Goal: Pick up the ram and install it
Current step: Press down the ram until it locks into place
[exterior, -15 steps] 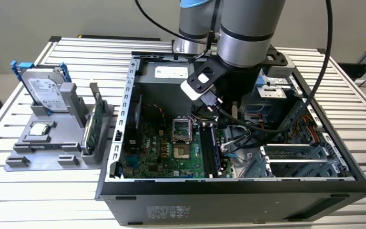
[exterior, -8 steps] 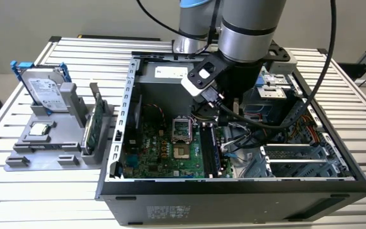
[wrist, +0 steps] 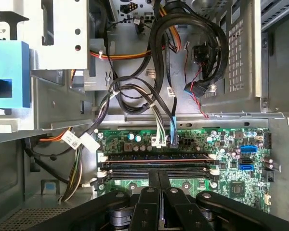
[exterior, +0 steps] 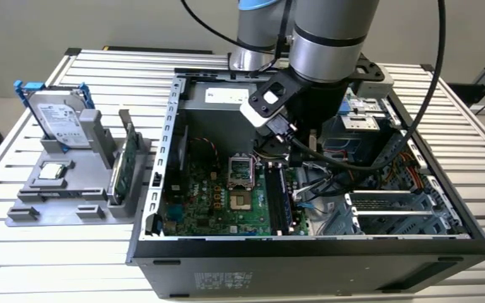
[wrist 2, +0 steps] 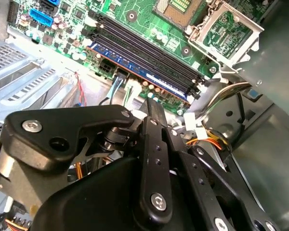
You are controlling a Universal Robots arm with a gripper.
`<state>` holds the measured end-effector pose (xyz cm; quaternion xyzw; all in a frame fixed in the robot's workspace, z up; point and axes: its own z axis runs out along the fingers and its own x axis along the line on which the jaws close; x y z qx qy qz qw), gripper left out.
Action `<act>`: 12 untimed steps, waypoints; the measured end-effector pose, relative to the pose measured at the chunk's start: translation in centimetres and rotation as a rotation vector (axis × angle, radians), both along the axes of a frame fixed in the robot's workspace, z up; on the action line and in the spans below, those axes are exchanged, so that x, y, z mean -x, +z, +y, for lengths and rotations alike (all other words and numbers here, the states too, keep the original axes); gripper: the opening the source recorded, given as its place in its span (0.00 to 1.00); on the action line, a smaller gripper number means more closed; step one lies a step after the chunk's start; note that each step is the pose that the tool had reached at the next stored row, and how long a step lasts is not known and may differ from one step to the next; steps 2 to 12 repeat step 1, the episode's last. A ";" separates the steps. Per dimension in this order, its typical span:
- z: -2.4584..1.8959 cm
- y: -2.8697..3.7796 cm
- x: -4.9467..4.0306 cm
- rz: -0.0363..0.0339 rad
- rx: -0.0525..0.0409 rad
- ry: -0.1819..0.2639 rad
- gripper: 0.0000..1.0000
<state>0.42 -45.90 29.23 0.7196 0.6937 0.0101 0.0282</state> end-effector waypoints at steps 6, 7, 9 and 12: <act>0.00 0.00 0.00 0.0000 0.0000 0.000 0.00; 0.00 0.00 0.00 0.0000 0.0000 0.000 0.00; 0.00 0.00 0.00 0.0000 0.0000 0.000 0.00; 0.00 0.00 0.00 0.0000 0.0000 0.000 0.00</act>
